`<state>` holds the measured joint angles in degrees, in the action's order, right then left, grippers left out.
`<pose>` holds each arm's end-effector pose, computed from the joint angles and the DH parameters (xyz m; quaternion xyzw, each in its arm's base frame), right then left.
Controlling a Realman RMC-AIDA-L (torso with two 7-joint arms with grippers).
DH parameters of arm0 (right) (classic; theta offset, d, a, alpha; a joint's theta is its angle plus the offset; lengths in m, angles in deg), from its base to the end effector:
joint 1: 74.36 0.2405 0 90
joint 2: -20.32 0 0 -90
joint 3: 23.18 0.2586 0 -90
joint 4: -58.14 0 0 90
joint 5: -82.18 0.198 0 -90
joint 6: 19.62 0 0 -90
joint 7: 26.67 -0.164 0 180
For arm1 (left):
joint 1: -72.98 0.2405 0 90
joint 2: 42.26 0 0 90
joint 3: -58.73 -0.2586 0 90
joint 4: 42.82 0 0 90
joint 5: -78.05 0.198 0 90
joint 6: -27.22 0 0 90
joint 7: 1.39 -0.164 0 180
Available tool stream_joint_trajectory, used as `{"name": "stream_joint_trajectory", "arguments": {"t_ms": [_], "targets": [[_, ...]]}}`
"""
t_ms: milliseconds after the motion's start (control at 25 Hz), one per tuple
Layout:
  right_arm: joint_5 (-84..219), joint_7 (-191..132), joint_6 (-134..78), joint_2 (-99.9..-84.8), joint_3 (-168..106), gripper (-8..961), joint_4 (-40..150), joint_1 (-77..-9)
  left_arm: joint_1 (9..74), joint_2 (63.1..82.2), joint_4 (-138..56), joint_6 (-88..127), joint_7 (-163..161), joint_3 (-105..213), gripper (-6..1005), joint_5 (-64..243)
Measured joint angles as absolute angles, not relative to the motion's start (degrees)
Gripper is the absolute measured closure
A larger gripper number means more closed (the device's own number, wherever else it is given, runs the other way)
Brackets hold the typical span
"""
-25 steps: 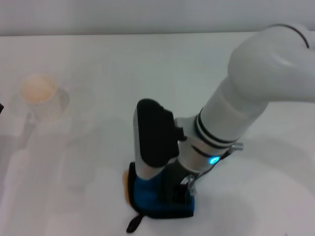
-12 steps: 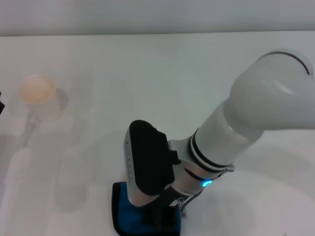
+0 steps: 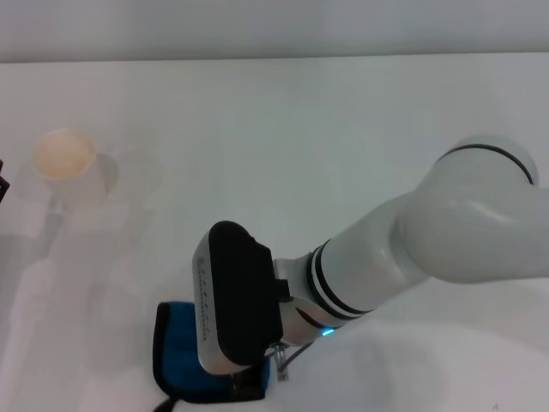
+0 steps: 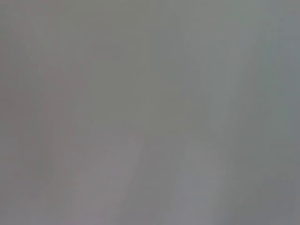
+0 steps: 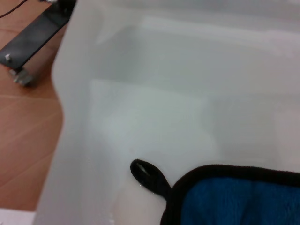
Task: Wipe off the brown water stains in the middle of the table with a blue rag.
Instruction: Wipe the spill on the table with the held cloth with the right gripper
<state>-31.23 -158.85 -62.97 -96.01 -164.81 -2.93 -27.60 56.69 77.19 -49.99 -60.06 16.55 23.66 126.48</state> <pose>0.1398 0.2624 -0.1970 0.9905 0.0494 0.1287 0.0026 -0.3553 0.2575 0.0035 -0.6410 -0.2752 -0.3591 0.6200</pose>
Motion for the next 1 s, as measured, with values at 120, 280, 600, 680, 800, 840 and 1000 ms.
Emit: {"name": "stream_joint_trajectory", "arguments": {"t_ms": [120,280,600,680,800,840,1000], "targets": [[-31.2,-158.8,-60.1,-96.01,-165.1,918,-2.1,-28.0,56.7,77.19,-50.0,-60.1,16.5,23.7,107,126.5],[-31.3,-158.7,-57.7,-95.98,-165.5,918,-1.7,-28.5,56.8,77.19,-49.9,-60.1,16.5,23.7,106,126.5],[-32.8,-158.4,-55.6,-95.95,-162.1,918,1.3,-28.7,56.8,77.16,-49.8,-60.8,16.5,23.7,106,126.5],[-34.1,-158.4,-55.6,-95.93,-160.8,918,2.1,-28.7,56.8,77.14,-49.8,-60.8,16.5,23.7,107,126.5],[-35.8,-158.4,-55.5,-95.89,-159.3,917,2.9,-28.8,56.8,77.12,-49.8,-60.8,16.5,23.7,107,126.5],[-36.1,-158.4,-55.5,-95.88,-158.8,917,3.2,-28.9,56.8,77.12,-49.8,-60.8,16.5,23.7,106,126.5],[-37.6,-158.3,-55.7,-95.87,-156.5,917,4.0,-29.5,56.8,77.10,-49.8,-60.8,16.5,23.7,106,126.5]]}}
